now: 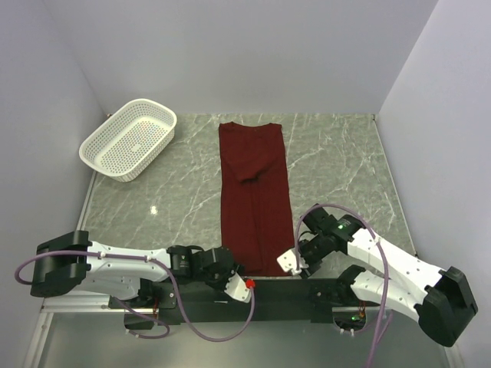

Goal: Fold and stack the t-shirts
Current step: Fold the tshirt

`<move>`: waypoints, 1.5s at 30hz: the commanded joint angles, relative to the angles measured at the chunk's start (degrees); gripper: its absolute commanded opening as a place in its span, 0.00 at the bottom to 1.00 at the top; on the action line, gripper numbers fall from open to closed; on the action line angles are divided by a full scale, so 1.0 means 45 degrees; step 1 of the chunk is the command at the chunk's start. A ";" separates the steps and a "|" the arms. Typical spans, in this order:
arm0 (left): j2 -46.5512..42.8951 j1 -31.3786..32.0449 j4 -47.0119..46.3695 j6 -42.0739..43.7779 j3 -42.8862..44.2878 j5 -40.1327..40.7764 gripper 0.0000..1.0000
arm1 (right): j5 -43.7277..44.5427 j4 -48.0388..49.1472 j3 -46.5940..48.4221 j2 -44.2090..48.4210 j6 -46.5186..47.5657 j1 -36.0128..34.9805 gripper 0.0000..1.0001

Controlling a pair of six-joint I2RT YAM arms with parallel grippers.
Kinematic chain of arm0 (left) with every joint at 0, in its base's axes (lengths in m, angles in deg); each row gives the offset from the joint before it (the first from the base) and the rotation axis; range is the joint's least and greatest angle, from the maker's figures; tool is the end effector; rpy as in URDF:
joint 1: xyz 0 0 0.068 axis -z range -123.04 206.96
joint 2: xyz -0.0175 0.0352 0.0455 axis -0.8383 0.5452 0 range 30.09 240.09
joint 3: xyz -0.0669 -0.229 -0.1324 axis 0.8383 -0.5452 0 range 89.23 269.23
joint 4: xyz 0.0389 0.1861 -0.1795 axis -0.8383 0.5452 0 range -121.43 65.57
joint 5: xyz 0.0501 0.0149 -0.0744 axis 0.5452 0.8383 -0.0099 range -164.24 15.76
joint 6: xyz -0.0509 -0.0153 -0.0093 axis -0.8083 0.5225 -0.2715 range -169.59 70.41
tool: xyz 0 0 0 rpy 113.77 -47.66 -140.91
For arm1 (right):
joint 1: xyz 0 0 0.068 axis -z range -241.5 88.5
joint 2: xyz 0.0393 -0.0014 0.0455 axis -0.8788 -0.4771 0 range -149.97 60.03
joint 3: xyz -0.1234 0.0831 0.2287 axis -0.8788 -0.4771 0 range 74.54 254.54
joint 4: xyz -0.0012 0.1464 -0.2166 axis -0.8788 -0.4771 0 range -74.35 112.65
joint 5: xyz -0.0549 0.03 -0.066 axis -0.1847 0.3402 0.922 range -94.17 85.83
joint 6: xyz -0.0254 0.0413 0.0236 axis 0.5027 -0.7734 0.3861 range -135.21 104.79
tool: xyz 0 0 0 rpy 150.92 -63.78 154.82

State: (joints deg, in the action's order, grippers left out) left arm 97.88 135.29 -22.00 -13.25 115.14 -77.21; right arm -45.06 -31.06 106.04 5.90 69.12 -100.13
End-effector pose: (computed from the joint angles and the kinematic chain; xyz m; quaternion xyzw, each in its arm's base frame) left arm 0.0410 -0.2072 0.1536 0.7986 0.5019 -0.1414 0.3004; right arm 0.0935 0.1045 0.1904 -0.8373 0.4077 0.2763 0.2374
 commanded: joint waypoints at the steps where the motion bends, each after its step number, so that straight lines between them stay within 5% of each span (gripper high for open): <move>1: 0.0014 -0.0608 0.0052 0.0498 -0.0445 0.1518 0.50 | 0.0159 0.0842 -0.0009 -0.0120 -0.0323 -0.0262 0.54; 25: 0.2433 -0.1741 -0.0475 0.0032 0.0275 0.2650 0.39 | -0.0114 0.1214 -0.0536 0.0505 -0.0440 -0.0282 0.54; 29: 0.2709 -0.1741 -0.0708 -0.0359 0.0395 0.3253 0.47 | -0.0134 0.1155 -0.0615 0.0758 -0.0421 -0.0282 0.54; 37: 0.1287 -0.1761 -0.0866 -0.0634 0.0238 0.3920 0.41 | -0.0036 0.1174 -0.0732 0.1149 -0.0499 -0.0302 0.54; 45: 0.0288 -0.1741 0.0247 -0.0438 0.0511 0.3841 0.47 | 0.0023 0.1370 -0.0732 0.1169 -0.0655 -0.0282 0.54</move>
State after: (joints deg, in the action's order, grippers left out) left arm 101.05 130.91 -21.50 -20.48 117.22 -80.05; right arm -44.44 -25.97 102.98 10.51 66.65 -101.10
